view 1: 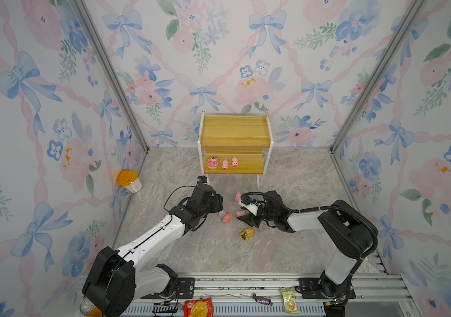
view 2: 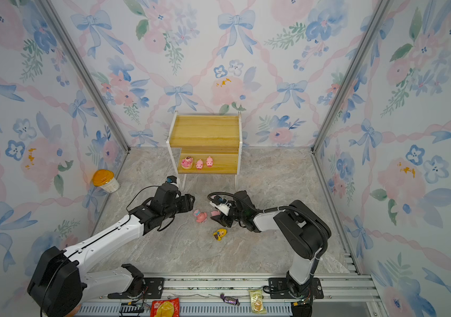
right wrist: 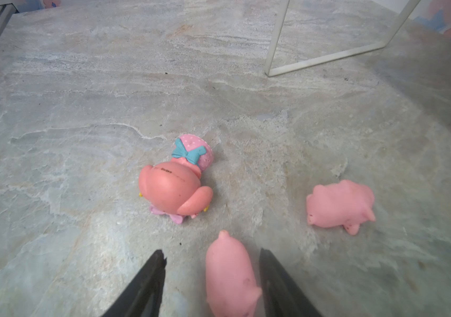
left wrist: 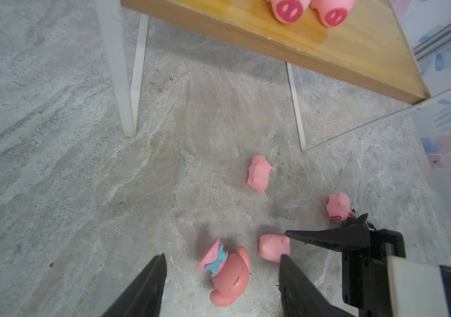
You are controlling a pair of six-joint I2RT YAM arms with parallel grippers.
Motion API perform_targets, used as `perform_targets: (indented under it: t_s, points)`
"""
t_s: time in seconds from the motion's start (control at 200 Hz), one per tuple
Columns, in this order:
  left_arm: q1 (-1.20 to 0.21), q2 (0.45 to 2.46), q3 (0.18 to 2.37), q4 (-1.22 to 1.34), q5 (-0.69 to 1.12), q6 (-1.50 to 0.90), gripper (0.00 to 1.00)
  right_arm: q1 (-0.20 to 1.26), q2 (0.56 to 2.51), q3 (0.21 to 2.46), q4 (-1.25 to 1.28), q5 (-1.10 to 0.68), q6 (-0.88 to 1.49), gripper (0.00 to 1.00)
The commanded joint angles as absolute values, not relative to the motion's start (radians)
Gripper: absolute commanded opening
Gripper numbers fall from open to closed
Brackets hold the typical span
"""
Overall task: Organize plastic toys on shelves
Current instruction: Pick up the plastic toy from the center of the table.
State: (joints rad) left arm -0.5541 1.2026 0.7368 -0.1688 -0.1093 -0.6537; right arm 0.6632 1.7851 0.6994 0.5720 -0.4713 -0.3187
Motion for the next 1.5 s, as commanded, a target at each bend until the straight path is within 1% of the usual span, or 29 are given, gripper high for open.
perform_targets:
  t_s: [0.0, 0.57, 0.75, 0.88, 1.035, 1.22, 1.285, 1.34, 1.405, 1.495]
  points:
    - [-0.543, 1.177, 0.704, -0.139, -0.076, -0.639, 0.66, 0.667, 1.809, 0.684, 0.621, -0.467, -0.342, 0.57]
    - [-0.538, 1.170, 0.694, -0.101, -0.071, -0.676, 0.66, 0.640, 1.911, 0.635, 0.765, -0.469, -0.301, 0.50]
    - [-0.538, 1.161, 0.690, -0.095, -0.075, -0.685, 0.66, 0.634, 1.900, 0.623, 0.789, -0.460, -0.285, 0.43]
    - [-0.539, 1.156, 0.690, -0.091, -0.076, -0.688, 0.66, 0.634, 1.891, 0.614, 0.810, -0.452, -0.268, 0.34]
    - [-0.538, 1.150, 0.691, -0.091, -0.087, -0.688, 0.66, 0.640, 1.863, 0.599, 0.835, -0.424, -0.238, 0.29]
    - [-0.539, 1.140, 0.690, -0.091, -0.120, -0.678, 0.66, 0.647, 1.760, 0.582, 0.815, -0.336, -0.155, 0.27]
    - [-0.539, 1.133, 0.690, -0.091, -0.129, -0.671, 0.66, 0.664, 1.708, 0.580, 0.785, -0.268, -0.126, 0.27]
    - [-0.539, 1.124, 0.690, -0.091, -0.129, -0.659, 0.66, 0.687, 1.666, 0.599, 0.718, -0.197, -0.107, 0.25]
    - [-0.538, 1.114, 0.695, -0.097, -0.125, -0.640, 0.66, 0.713, 1.619, 0.633, 0.631, -0.142, -0.088, 0.25]
    - [-0.539, 1.103, 0.719, -0.126, -0.120, -0.618, 0.66, 0.756, 1.593, 0.674, 0.555, -0.001, -0.043, 0.24]
